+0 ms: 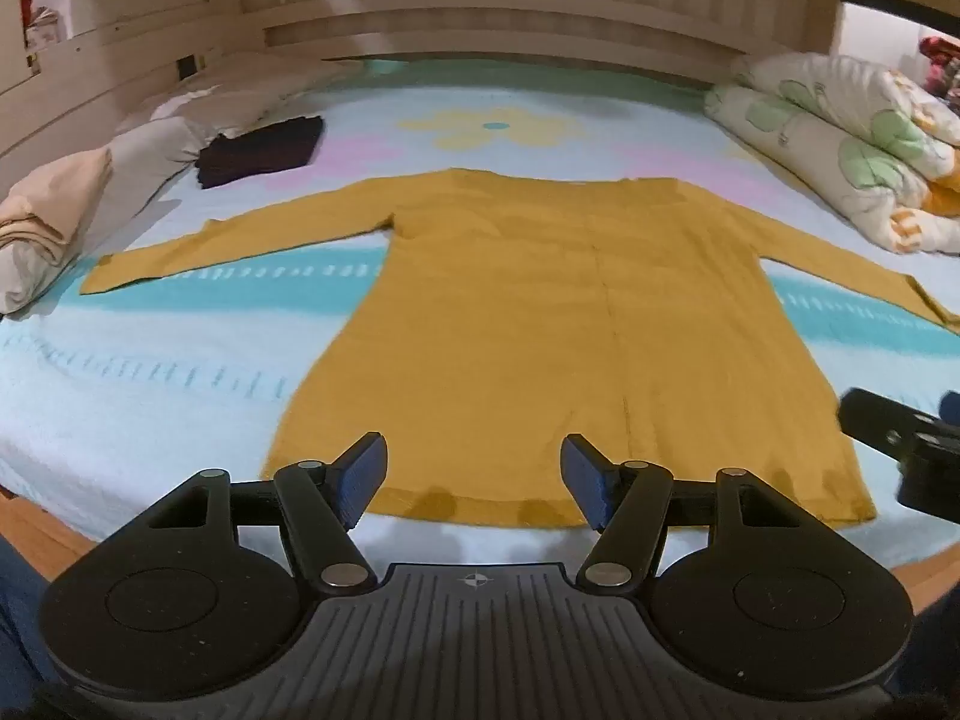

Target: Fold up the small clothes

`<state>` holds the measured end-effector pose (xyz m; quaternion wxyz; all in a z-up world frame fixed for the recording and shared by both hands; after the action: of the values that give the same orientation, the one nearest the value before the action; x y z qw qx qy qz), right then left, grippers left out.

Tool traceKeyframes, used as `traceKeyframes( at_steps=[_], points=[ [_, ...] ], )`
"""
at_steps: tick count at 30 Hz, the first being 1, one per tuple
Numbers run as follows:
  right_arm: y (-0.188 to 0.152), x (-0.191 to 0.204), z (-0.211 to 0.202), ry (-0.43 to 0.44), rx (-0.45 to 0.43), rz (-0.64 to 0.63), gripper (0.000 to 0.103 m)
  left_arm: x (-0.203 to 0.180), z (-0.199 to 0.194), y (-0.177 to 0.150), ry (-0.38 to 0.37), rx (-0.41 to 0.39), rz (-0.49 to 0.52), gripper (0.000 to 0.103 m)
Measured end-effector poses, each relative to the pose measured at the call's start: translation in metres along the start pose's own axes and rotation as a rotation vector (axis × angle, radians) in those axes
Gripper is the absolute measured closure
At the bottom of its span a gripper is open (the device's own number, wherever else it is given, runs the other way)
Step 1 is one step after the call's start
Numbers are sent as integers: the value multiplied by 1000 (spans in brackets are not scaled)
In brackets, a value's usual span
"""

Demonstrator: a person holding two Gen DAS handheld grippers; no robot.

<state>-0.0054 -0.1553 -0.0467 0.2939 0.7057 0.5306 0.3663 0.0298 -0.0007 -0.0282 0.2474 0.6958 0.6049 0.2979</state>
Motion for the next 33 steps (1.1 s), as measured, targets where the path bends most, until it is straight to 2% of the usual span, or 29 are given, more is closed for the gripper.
traceKeyframes(
  at_steps=[4,8,18,24,33],
  points=[
    [-2,1,2,-19,8,-27,1,-5,5,5,8,-14,-8,40],
    [-2,4,4,-40,15,-34,1,-28,2,-8,23,-27,-11,40],
    [-5,4,9,-44,46,-49,1,-27,-1,-15,38,-16,18,40],
    [-7,2,12,-58,63,-51,1,-20,-3,-7,37,6,20,40],
    [-10,5,16,-71,87,-66,1,-16,-2,-10,42,21,29,40]
  ],
)
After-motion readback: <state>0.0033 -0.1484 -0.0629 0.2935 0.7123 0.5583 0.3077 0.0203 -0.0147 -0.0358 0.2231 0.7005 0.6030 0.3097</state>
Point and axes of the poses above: each gripper's, at about its wrist camera, not at the fingertips, and z roughly the way its jaws point, x to its left, y to its top, the point moved 4 cm from there along z, roughly the way its jaws point, and after that the axes turned 7 degrees about z, right-handed, at the moved point
